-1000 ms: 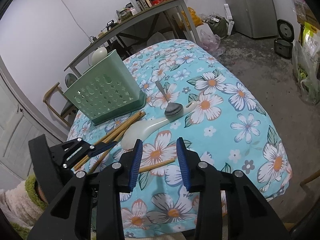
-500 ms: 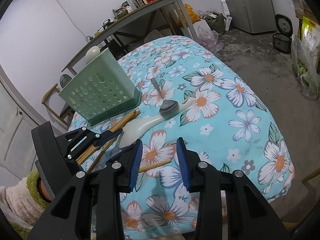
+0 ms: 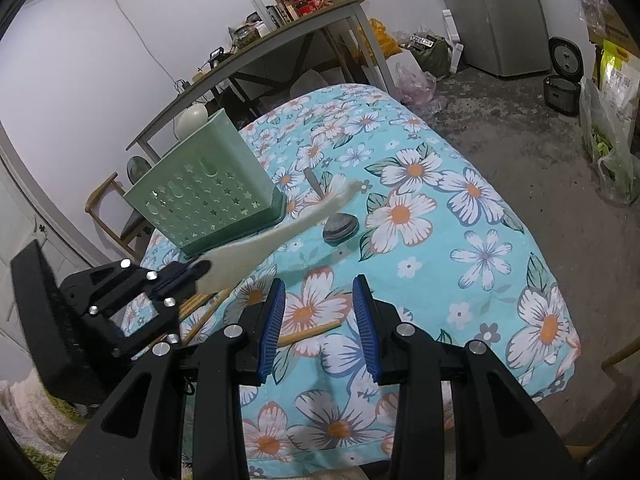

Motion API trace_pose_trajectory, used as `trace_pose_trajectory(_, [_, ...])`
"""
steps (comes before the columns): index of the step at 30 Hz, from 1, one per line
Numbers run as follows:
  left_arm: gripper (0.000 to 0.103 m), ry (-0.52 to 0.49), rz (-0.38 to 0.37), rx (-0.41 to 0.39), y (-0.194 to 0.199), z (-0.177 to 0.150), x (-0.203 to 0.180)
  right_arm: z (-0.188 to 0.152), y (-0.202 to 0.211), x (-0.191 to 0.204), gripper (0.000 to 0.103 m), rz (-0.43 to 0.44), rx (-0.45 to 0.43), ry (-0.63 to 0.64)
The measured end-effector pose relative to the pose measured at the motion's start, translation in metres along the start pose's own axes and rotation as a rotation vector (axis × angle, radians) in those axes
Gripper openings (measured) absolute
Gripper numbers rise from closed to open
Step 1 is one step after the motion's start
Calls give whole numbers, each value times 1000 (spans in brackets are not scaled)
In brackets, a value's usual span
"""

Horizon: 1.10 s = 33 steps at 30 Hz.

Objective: Organize utensils
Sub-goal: 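Close the left tool on the white ladle handle and lift it, then carry the white ladle with the left tool and lower it into the green caddy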

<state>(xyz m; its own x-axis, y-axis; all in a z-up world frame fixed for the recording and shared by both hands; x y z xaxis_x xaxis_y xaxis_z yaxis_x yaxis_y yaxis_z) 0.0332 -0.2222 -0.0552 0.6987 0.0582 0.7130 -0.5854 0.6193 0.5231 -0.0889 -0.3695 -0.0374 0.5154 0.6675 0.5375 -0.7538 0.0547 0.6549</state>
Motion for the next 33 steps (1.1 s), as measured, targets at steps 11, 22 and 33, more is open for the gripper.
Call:
trace_pose_trajectory(11, [1,380,-212,-15,51,-41,60,1,5,1,35,9,-16,2])
trace_pose_trajectory(22, [1,547,-160,92,55,-101,66,26,-42,-18,35,164,94,-263])
trace_pose_trajectory(33, [1,577,-110,93,64,-119,72,35,-116,-58,19,198,215,-617])
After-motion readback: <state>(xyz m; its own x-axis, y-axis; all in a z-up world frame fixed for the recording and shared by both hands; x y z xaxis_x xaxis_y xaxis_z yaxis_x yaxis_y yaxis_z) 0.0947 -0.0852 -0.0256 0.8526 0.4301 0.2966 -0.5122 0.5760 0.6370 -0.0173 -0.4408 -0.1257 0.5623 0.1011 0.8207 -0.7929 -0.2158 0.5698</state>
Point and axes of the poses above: each gripper's, at about its wrist camera, not at the fingertips, and y roughly against the way its jaws point, x to its left, z to its top, the point moved 1 cm from there along -y, roughly the way its jaws point, and after that the axes turned 13 degrees about -y, right-handed, at the moved point
